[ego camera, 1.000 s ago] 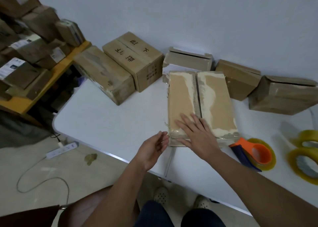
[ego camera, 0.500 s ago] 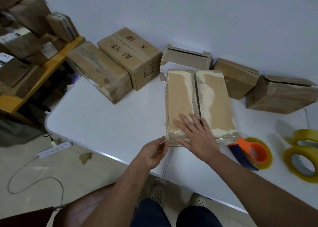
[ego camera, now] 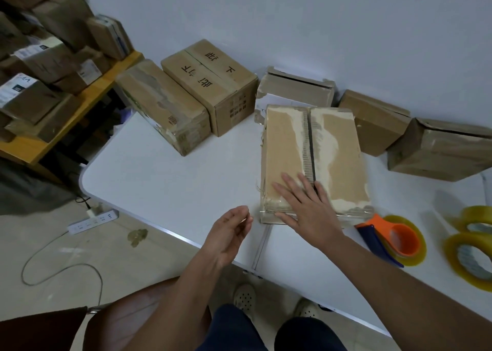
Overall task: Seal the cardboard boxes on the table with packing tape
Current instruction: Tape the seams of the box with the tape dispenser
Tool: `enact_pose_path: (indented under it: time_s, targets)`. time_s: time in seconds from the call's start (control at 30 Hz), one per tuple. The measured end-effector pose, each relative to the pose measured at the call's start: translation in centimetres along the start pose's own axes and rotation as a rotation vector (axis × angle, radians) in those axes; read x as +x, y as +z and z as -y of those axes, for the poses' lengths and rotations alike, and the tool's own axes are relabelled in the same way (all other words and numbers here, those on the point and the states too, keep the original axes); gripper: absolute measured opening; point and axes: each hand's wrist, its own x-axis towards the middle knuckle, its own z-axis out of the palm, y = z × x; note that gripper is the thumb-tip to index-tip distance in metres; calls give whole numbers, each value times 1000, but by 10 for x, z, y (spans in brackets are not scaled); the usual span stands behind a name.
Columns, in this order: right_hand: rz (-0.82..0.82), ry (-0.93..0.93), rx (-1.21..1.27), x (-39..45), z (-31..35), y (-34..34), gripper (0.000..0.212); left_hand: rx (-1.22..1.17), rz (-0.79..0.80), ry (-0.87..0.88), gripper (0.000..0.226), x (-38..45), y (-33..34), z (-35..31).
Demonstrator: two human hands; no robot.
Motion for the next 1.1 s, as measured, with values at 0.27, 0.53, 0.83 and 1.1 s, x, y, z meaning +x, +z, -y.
enact_pose_path:
  time_s: [0.27,0.53,0.83,1.1]
  targets:
    - [-20,-9,5,-1,1,0,66,158,-70,159,4,2,3,16]
    - [-4,-6,-2,0,-1,2,66,251,-104,377,4,17,12,14]
    - [8,-5,22,1,-1,0,66,287,-155,383,5,36,26,28]
    - [7,14,33,4,1,1,65,432,-290,363,23,50,53,45]
